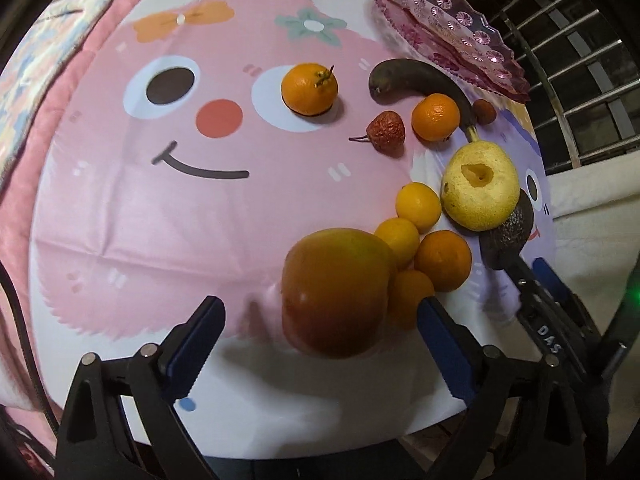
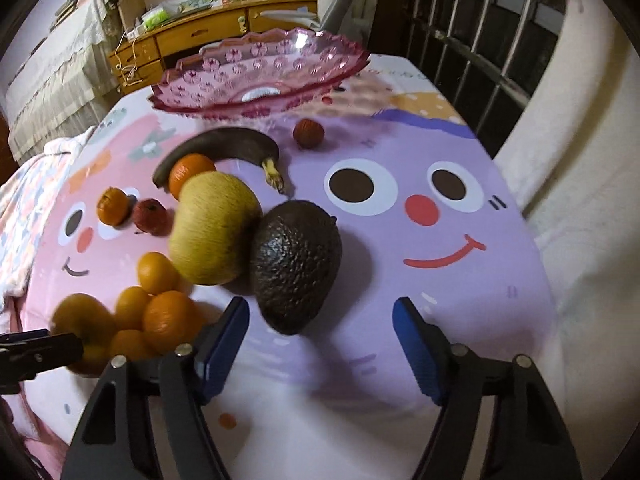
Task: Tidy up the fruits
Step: 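Grasp the red apple with the left tool while the right tool grasps the dark avocado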
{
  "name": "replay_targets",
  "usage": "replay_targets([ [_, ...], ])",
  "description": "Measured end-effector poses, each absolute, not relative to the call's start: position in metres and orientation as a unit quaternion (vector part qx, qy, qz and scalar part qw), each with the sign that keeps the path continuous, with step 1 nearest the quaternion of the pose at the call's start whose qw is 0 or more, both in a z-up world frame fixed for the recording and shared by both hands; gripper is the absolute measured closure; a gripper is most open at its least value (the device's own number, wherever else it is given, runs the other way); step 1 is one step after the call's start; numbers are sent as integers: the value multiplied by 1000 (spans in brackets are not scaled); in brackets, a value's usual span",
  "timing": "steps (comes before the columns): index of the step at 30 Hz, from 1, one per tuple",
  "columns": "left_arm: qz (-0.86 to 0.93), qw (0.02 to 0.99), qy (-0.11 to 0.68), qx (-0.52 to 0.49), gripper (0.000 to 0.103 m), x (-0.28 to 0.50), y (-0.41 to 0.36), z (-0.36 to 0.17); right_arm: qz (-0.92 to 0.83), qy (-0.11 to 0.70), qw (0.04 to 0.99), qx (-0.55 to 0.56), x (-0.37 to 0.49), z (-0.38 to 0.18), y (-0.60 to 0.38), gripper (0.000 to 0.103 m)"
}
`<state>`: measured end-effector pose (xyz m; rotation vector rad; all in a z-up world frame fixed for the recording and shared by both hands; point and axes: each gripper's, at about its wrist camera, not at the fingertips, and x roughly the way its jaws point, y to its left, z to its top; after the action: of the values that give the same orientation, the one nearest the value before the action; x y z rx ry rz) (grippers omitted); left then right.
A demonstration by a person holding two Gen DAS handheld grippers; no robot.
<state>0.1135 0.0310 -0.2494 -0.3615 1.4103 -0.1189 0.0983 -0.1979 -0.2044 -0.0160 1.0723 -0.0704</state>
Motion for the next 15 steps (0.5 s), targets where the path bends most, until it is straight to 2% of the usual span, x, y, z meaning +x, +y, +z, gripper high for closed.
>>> replay_targets([
  [5, -47, 739, 643, -197, 14, 117, 32, -264, -13, 517, 856, -8, 107, -220, -199, 32],
  [9, -45, 731, 636, -242, 27, 121, 34, -275, 6, 501, 865, -17, 113, -222, -195, 37],
  [15, -40, 740, 621, -256, 35, 126, 29, -277, 31, 497, 867, -17, 126, -222, -195, 42],
])
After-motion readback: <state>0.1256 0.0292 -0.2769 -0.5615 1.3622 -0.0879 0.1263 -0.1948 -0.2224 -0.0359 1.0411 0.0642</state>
